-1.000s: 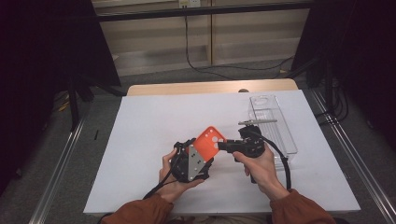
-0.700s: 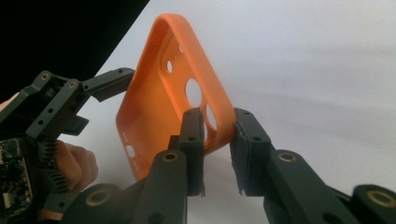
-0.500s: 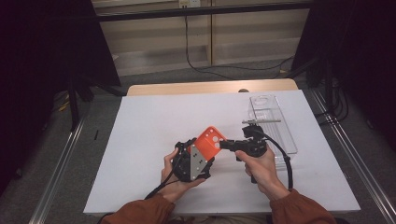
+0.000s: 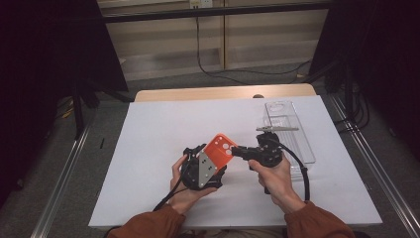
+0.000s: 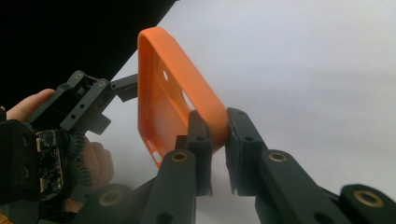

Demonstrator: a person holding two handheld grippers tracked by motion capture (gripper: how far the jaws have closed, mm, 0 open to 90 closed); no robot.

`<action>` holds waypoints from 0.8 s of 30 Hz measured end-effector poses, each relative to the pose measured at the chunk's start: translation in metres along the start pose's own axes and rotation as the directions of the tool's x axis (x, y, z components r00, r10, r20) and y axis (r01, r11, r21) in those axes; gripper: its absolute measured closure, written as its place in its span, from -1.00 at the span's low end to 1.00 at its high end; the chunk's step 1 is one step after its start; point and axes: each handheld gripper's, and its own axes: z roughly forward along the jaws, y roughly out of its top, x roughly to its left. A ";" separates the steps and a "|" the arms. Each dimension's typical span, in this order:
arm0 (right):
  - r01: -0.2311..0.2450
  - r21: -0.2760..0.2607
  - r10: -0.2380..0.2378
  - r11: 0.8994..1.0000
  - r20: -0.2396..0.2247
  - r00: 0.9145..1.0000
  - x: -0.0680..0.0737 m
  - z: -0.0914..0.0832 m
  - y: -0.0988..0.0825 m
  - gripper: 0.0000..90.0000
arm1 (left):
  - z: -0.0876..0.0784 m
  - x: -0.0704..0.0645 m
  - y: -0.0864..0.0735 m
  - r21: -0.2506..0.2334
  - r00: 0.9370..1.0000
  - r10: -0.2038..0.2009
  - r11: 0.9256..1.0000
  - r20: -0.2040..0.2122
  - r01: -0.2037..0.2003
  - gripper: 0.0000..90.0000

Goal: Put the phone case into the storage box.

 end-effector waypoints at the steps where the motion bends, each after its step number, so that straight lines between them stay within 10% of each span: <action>1: 0.005 -0.004 -0.005 1.000 0.002 1.000 0.000 0.000 0.000 0.78 | 0.000 0.000 0.000 -0.004 1.000 -0.003 1.000 0.003 0.003 -0.77; 17: 0.035 -0.073 -0.030 0.997 0.066 0.997 -0.007 -0.014 0.006 0.79 | 0.000 0.019 -0.003 0.026 0.991 -0.126 0.992 0.039 0.125 -0.87; 24: 0.071 -0.105 -0.060 0.992 0.104 0.993 -0.010 -0.020 0.009 0.79 | -0.001 0.032 -0.006 0.038 0.968 -0.234 0.972 0.094 0.231 -0.88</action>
